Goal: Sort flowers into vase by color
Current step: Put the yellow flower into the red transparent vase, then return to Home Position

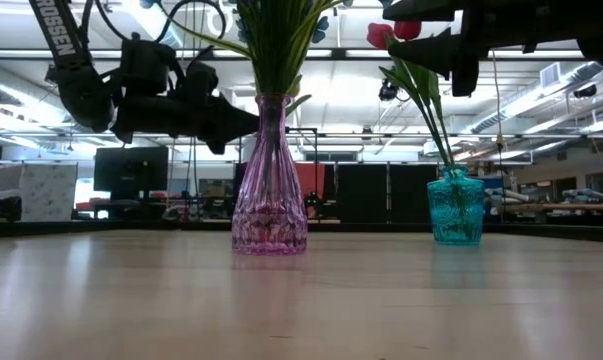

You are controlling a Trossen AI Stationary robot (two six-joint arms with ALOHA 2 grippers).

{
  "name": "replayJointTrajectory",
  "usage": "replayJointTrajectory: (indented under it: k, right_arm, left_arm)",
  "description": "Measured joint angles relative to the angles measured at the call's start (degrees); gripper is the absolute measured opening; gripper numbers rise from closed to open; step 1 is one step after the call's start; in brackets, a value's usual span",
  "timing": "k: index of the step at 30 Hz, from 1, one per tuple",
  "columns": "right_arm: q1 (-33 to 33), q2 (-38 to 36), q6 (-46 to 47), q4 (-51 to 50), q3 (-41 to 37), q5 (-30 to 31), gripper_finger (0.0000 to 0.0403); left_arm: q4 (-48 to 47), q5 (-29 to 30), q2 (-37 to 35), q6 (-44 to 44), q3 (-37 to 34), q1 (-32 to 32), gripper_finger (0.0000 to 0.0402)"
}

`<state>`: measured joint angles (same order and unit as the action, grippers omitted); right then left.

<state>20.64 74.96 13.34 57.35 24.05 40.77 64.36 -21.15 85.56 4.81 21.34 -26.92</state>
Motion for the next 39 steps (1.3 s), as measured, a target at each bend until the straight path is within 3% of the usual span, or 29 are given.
replayJointTrajectory:
  k: [13,24,39]
  right_arm:
    - [0.0,0.0,0.0,0.0,0.0,-0.3,0.0257]
    - [0.0,0.0,0.0,0.0,0.0,-0.3,0.0257]
    - [0.0,0.0,0.0,0.0,0.0,-0.4,0.0257]
  left_arm:
    - [-1.1,0.5,0.0,-0.2,0.0,0.0,0.0029]
    - [-0.2,-0.6,0.1,-3.8,-0.1,0.0,0.0113]
    - [-5.3,1.0,-1.9,-3.0,-0.1,-1.3,0.0141]
